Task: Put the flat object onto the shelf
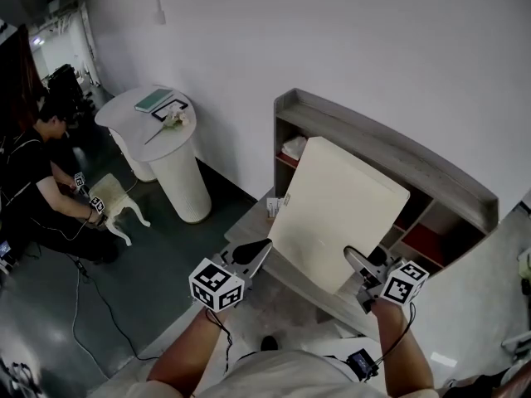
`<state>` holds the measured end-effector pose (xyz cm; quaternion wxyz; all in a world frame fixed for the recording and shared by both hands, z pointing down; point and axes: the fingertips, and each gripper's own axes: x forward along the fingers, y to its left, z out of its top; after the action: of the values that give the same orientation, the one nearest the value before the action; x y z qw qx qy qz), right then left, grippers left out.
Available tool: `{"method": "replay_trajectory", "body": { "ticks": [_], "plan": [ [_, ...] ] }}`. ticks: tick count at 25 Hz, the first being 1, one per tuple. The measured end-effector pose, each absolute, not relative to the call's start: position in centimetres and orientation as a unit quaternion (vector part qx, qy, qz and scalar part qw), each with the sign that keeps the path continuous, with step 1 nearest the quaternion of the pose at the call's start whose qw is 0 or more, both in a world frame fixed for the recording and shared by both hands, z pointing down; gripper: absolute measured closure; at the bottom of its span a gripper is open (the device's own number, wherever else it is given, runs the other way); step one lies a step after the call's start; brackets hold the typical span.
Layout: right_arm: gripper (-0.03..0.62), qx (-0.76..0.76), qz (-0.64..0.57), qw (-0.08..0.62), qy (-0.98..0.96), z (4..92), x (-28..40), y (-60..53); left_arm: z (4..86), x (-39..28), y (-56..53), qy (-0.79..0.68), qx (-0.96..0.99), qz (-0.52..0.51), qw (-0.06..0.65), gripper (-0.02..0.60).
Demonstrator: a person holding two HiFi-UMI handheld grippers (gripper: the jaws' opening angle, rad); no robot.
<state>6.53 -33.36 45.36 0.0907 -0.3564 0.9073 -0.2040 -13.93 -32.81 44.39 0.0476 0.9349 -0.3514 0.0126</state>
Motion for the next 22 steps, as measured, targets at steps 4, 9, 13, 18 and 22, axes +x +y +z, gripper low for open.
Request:
{"method": "replay_trajectory", "body": {
  "ticks": [4, 9, 13, 18, 22],
  "plan": [
    [0.310, -0.359, -0.184, 0.094, 0.910, 43.1, 4.7, -35.3, 43.1, -16.0, -35.1, -0.342, 0.939, 0.012, 0.031, 0.566],
    [0.310, -0.370, -0.153, 0.090, 0.912, 39.9, 4.0, -37.4, 41.2, -17.6, -37.8, -0.340, 0.940, 0.006, 0.015, 0.566],
    [0.310, -0.377, -0.125, 0.082, 0.914, 37.5, 4.2, -39.3, 39.5, -18.1, -39.8, -0.340, 0.940, -0.003, 0.007, 0.566],
    [0.311, -0.383, -0.092, 0.077, 0.916, 34.1, 5.2, -42.3, 37.3, -17.5, -41.9, -0.335, 0.942, -0.002, -0.017, 0.566],
    [0.312, -0.385, -0.063, 0.076, 0.918, 31.1, 6.1, -45.1, 35.7, -16.6, -43.8, -0.330, 0.943, -0.001, -0.031, 0.566]
  ]
}}
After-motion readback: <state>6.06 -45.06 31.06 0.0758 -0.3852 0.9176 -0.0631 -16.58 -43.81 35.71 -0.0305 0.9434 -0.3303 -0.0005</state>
